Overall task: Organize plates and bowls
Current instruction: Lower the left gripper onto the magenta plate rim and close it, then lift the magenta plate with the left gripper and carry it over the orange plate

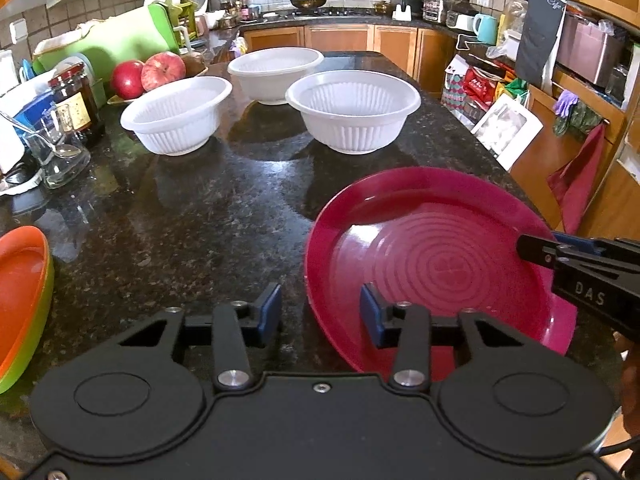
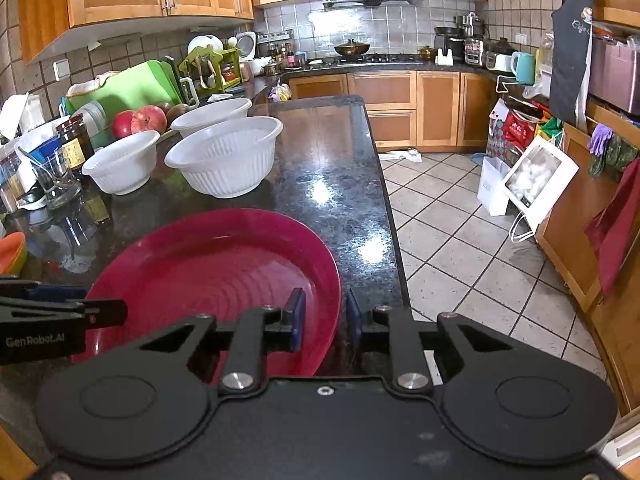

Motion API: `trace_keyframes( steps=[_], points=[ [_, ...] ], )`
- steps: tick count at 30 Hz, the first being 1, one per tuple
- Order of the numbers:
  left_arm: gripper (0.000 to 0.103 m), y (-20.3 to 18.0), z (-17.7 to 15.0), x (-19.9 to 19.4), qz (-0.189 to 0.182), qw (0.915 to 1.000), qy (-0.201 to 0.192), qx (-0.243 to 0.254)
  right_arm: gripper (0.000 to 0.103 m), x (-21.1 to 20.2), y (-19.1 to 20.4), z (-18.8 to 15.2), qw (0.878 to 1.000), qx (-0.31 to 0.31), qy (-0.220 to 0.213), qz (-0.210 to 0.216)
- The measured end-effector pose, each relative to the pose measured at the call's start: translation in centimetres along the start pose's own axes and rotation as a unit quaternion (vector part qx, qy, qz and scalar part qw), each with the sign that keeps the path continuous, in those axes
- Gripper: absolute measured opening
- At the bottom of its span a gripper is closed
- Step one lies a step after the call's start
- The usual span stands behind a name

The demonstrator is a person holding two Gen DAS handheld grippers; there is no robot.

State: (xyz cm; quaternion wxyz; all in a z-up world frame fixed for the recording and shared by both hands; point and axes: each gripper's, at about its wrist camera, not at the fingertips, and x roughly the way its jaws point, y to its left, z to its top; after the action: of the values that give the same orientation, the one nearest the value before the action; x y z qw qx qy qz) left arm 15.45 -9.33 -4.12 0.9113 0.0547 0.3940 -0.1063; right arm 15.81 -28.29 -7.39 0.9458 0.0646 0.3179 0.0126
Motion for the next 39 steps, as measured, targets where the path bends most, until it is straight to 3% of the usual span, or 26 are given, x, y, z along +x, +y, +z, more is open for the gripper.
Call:
trace_keyframes(
  steps=[4,8,14,39],
  points=[
    [0.033,0.0,0.0,0.0,-0.013,0.9999,-0.001,-0.002,0.024,0.0,-0.1,0.0,1.0,0.002,0.002,0.001],
    [0.02,-0.1,0.0,0.1,0.0,1.0,-0.004,-0.001,0.023,0.1,0.0,0.0,1.0,-0.003,0.002,-0.002],
    [0.019,0.1,0.0,0.0,-0.006,1.0,-0.003,-0.007,0.015,0.1,0.1,0.1,1.0,0.002,0.004,-0.007],
    [0.019,3.6,-0.3,-2.6,0.01,0.9994,-0.03,-0.016,0.015,-1.8,3.9,0.2,1.0,-0.022,-0.02,0.005]
  ],
)
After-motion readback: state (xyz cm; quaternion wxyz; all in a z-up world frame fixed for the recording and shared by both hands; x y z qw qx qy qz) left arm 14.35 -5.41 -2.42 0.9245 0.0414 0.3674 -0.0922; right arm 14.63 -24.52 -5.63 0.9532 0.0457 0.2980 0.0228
